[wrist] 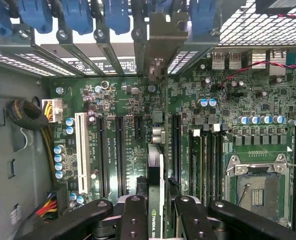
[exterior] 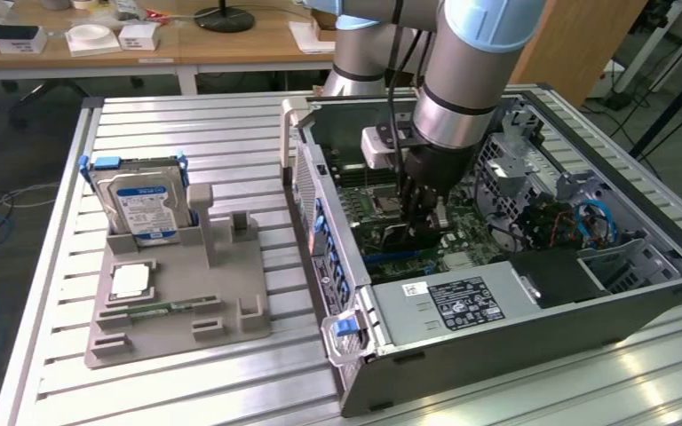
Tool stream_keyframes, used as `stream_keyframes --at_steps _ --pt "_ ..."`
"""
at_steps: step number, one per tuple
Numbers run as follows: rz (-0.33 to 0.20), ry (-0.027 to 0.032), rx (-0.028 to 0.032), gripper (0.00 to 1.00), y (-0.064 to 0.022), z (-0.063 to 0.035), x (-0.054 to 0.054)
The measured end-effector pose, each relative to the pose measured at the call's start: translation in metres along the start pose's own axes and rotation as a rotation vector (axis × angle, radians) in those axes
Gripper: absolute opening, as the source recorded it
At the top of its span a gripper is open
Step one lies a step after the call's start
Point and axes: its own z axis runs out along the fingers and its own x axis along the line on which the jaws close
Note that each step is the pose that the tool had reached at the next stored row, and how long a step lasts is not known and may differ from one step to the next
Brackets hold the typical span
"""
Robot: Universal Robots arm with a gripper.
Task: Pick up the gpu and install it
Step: 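Insert the gpu into the slot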
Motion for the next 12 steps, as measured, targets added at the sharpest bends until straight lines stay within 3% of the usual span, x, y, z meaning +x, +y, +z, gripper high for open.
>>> stream_keyframes --at_steps 12 --pt "0.000 0.0002 0.0002 0.26 0.0008 0.0070 0.0000"
